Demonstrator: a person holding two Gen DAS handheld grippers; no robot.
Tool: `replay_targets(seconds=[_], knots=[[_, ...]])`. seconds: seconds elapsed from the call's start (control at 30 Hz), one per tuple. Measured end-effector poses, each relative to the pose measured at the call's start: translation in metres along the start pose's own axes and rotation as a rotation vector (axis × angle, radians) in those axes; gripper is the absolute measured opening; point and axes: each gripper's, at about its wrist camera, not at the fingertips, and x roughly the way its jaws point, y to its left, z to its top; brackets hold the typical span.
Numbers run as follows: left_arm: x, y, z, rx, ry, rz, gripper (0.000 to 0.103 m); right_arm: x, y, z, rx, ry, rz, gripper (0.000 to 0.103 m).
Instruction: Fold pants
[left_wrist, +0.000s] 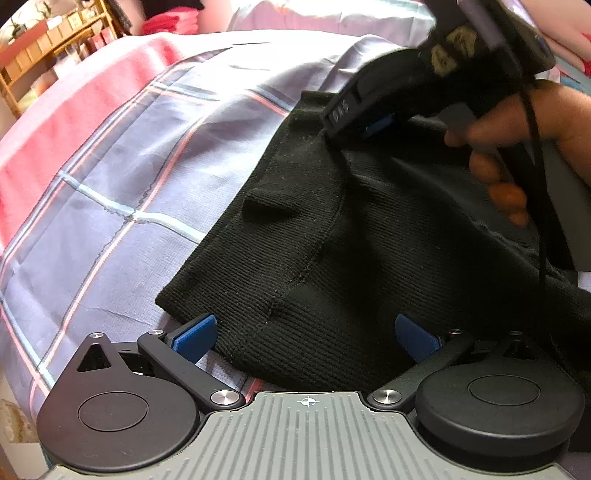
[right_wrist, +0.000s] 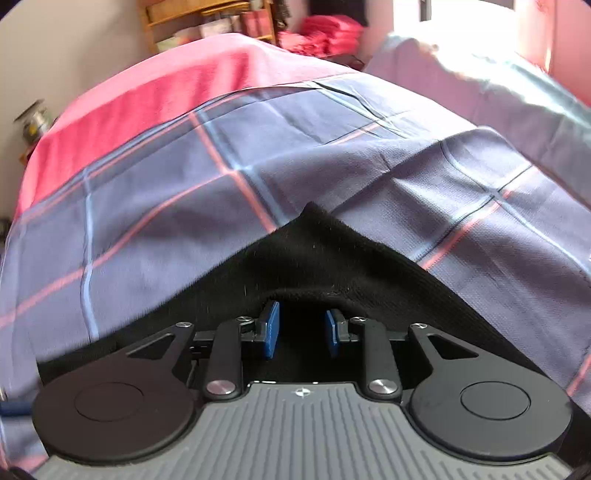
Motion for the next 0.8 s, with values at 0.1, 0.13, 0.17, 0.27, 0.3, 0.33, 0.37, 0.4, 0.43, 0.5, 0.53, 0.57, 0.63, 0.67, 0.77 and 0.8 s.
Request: replay_targets(seconds=[0.1,0.13,0.17,0.27,0.3,0.33,0.37,0.4,0.43,0.5,0.53,0.57,0.63,0.67,0.77,0.8], knots=[[0.0,-0.001,0.0,0.01,0.008,-0.001,0.103,-0.025,-0.008,-0.013,-0.014,0.017,0.041,0.042],[0.0,-0.002,0.001,0.012,0.012,-0.002,0.103,-0.04,-0.014,-0.021,-0.011,-0.006,0.018,0.049],[-0.001,-0.002,0.001,0.011,0.018,-0.004,0.103,-0.051,-0.022,-0.029,0.0,-0.022,-0.015,0.055],[0.002,-0.003,0.008,0.015,0.048,0.001,0.103,-0.062,-0.054,-0.054,0.109,0.019,-0.107,0.06],[0.004,-0.002,0.01,0.014,0.061,0.003,0.103,-0.061,-0.064,-0.063,0.139,0.046,-0.145,0.058],[0.005,-0.003,0.013,0.015,0.076,0.005,0.103,-0.067,-0.074,-0.071,0.166,0.042,-0.175,0.049],[0.005,-0.004,0.015,0.017,0.088,0.008,0.103,-0.076,-0.082,-0.077,0.208,0.022,-0.175,0.05],[0.007,-0.004,0.018,0.018,0.1,0.012,0.103,-0.087,-0.091,-0.082,0.26,0.004,-0.171,0.054],[0.009,-0.004,0.019,0.017,0.108,0.014,0.103,-0.099,-0.099,-0.089,0.298,-0.022,-0.189,0.064],[0.01,-0.004,0.021,0.015,0.12,0.018,0.103,-0.116,-0.113,-0.104,0.334,-0.044,-0.261,0.069],[0.01,-0.004,0.022,0.016,0.126,0.02,0.103,-0.121,-0.122,-0.111,0.361,-0.035,-0.282,0.069],[0.011,-0.004,0.022,0.016,0.13,0.021,0.103,-0.128,-0.131,-0.119,0.391,-0.025,-0.301,0.069],[0.014,-0.004,0.025,0.016,0.138,0.022,0.103,-0.143,-0.149,-0.136,0.445,-0.027,-0.364,0.069],[0.015,-0.004,0.026,0.016,0.14,0.023,0.103,-0.153,-0.158,-0.144,0.472,-0.036,-0.385,0.069],[0.017,-0.005,0.027,0.019,0.142,0.028,0.103,-0.178,-0.182,-0.168,0.552,-0.081,-0.444,0.071],[0.017,-0.006,0.028,0.018,0.143,0.03,0.103,-0.185,-0.19,-0.177,0.58,-0.086,-0.476,0.072]])
